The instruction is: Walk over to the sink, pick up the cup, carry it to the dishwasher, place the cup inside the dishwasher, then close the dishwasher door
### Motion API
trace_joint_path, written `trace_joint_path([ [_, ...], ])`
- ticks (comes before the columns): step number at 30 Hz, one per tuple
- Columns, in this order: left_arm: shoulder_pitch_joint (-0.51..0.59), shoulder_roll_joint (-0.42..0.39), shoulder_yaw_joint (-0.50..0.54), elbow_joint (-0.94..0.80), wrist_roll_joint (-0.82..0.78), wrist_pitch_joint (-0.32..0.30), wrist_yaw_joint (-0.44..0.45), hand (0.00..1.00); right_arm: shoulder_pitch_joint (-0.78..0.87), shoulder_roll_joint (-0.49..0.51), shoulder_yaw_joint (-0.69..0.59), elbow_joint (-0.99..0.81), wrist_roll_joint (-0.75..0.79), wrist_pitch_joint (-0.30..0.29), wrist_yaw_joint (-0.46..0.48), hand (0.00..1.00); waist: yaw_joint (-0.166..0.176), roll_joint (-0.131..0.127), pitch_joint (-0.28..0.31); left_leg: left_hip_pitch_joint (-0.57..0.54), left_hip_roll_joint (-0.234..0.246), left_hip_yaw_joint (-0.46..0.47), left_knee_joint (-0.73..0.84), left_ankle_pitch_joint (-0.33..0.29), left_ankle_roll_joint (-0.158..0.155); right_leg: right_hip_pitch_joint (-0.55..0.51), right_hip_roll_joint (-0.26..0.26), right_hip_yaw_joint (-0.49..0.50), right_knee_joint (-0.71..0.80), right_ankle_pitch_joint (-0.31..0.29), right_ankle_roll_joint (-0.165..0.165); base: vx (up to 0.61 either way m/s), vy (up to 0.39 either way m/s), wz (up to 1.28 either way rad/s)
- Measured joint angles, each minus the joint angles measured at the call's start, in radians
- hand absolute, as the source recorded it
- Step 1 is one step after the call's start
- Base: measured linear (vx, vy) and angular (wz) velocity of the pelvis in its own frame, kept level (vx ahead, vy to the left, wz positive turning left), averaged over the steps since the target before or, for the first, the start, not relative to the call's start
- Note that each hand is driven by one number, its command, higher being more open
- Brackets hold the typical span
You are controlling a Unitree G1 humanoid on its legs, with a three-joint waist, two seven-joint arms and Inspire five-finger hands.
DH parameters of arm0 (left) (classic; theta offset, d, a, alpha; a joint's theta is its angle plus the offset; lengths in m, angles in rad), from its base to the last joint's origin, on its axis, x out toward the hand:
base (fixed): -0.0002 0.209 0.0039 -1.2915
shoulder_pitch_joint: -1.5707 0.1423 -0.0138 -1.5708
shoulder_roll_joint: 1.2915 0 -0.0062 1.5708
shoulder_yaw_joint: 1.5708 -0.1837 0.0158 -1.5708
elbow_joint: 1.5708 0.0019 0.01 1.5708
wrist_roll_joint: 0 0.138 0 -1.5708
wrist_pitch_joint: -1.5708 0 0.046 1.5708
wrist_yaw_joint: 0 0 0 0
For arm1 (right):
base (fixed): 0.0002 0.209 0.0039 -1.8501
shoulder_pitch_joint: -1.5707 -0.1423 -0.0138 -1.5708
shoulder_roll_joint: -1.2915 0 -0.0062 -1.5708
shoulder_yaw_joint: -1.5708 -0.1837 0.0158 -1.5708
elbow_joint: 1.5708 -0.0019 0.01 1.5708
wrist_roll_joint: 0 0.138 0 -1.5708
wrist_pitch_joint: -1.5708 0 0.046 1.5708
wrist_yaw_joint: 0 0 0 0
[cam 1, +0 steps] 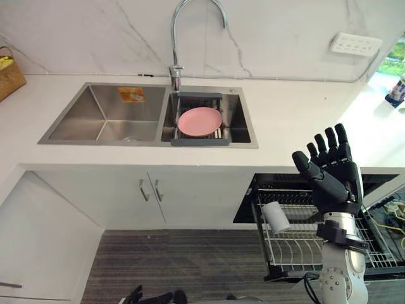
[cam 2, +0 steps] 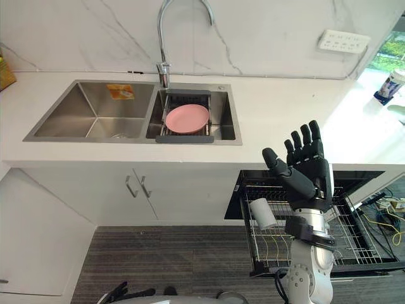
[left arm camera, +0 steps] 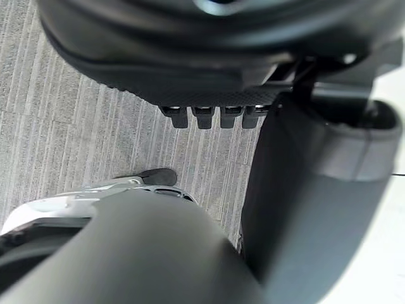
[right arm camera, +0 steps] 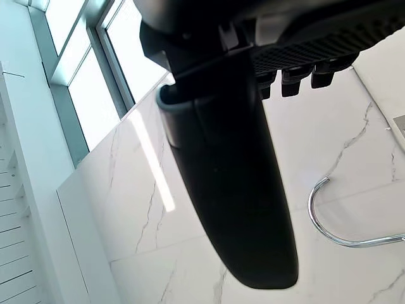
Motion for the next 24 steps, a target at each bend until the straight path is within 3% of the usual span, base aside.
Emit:
trace_joint_path([
  [7, 0.005, -0.020, 0.003, 0.002, -0.034, -0.001, 0.008, 1.00, 0.002, -0.004, 0.023, 0.001, -0.003, 0.000, 0.005, 1.00, 0.015, 0.028, 0.011, 0.018, -0.001, -0.020, 0.009, -0.015, -0.006, 0.035, -0.001, -0.022, -0.012, -0.003, -0.003, 0.01, -0.011, 0.09],
  [10, 0.010, -0.043, 0.031, -0.003, -0.058, -0.038, 0.023, 1.00, 0.005, -0.003, 0.040, -0.006, -0.003, -0.005, 0.005, 1.00, 0.022, 0.040, 0.019, -0.078, 0.038, 0.001, 0.233, -0.139, -0.026, 0.035, 0.010, -0.012, 0.004, -0.029, -0.021, -0.02, -0.039, -0.17],
  [11, 0.009, -0.063, 0.063, -0.006, -0.075, -0.046, 0.023, 1.00, 0.017, -0.003, 0.054, -0.035, -0.006, -0.009, 0.000, 1.00, 0.033, 0.059, 0.030, -0.117, 0.074, 0.013, 0.346, -0.200, -0.031, 0.040, 0.029, 0.003, 0.003, -0.031, -0.024, 0.00, -0.022, -0.30],
  [12, 0.008, -0.070, 0.076, -0.006, -0.085, -0.047, 0.025, 1.00, 0.029, -0.003, 0.058, -0.053, -0.008, -0.012, -0.001, 1.00, 0.037, 0.067, 0.035, -0.133, 0.092, 0.015, 0.396, -0.218, -0.033, 0.044, 0.038, 0.008, 0.003, -0.031, -0.027, 0.03, -0.013, -0.20],
  [13, 0.008, -0.077, 0.092, -0.006, -0.112, -0.043, 0.024, 1.00, 0.045, 0.001, 0.060, -0.076, -0.013, -0.016, -0.004, 1.00, 0.034, 0.074, 0.042, -0.153, 0.113, 0.033, 0.469, -0.235, -0.051, 0.065, 0.045, 0.004, 0.001, -0.030, -0.040, 0.05, -0.014, 0.01],
  [14, 0.008, -0.081, 0.115, -0.008, -0.137, -0.037, 0.024, 1.00, 0.040, -0.001, 0.053, -0.079, -0.016, -0.018, -0.008, 1.00, 0.035, 0.063, 0.052, -0.163, 0.122, 0.052, 0.531, -0.238, -0.094, 0.085, 0.036, 0.005, 0.001, -0.033, -0.043, 0.06, -0.003, 0.02],
  [16, 0.009, -0.091, 0.128, -0.012, -0.144, -0.034, 0.025, 1.00, 0.013, -0.007, 0.039, -0.079, -0.016, -0.026, -0.009, 1.00, 0.044, 0.059, 0.057, -0.163, 0.101, 0.054, 0.485, -0.251, -0.110, 0.097, 0.012, 0.020, 0.001, -0.043, -0.035, 0.04, 0.045, -0.15],
  [17, 0.010, -0.094, 0.128, -0.015, -0.141, -0.034, 0.025, 1.00, -0.004, -0.008, 0.031, -0.079, -0.016, -0.026, -0.010, 1.00, 0.044, 0.062, 0.058, -0.165, 0.086, 0.028, 0.417, -0.242, -0.105, 0.096, 0.003, 0.030, 0.000, -0.051, -0.027, 0.03, 0.129, -0.33],
  [18, 0.015, -0.099, 0.132, -0.024, -0.136, -0.034, 0.026, 1.00, -0.011, -0.012, 0.032, -0.080, -0.016, -0.029, -0.009, 1.00, 0.047, 0.063, 0.058, -0.156, 0.070, 0.010, 0.370, -0.184, -0.100, 0.099, -0.007, 0.054, -0.003, -0.057, -0.020, 0.08, 0.189, -0.49],
  [22, 0.020, -0.102, 0.124, -0.031, -0.102, -0.038, 0.027, 1.00, -0.012, -0.031, 0.067, -0.092, -0.020, -0.046, -0.005, 1.00, 0.042, 0.071, 0.047, -0.143, 0.016, 0.040, 0.345, -0.215, -0.020, 0.079, -0.040, 0.135, -0.012, -0.072, -0.007, 0.17, 0.180, -0.36],
  [23, 0.016, -0.102, 0.121, -0.030, -0.096, -0.038, 0.030, 1.00, -0.013, -0.033, 0.065, -0.089, -0.022, -0.045, -0.009, 1.00, 0.043, 0.071, 0.045, -0.135, 0.004, 0.052, 0.359, -0.233, 0.018, 0.084, -0.052, 0.160, -0.004, -0.071, 0.002, 0.25, 0.178, -0.17],
  [24, 0.015, -0.102, 0.121, -0.029, -0.096, -0.037, 0.031, 1.00, -0.013, -0.033, 0.065, -0.087, -0.022, -0.045, -0.013, 1.00, 0.045, 0.070, 0.044, -0.125, 0.000, 0.059, 0.357, -0.233, 0.029, 0.086, -0.057, 0.169, 0.005, -0.072, 0.003, 0.25, 0.176, -0.17],
])
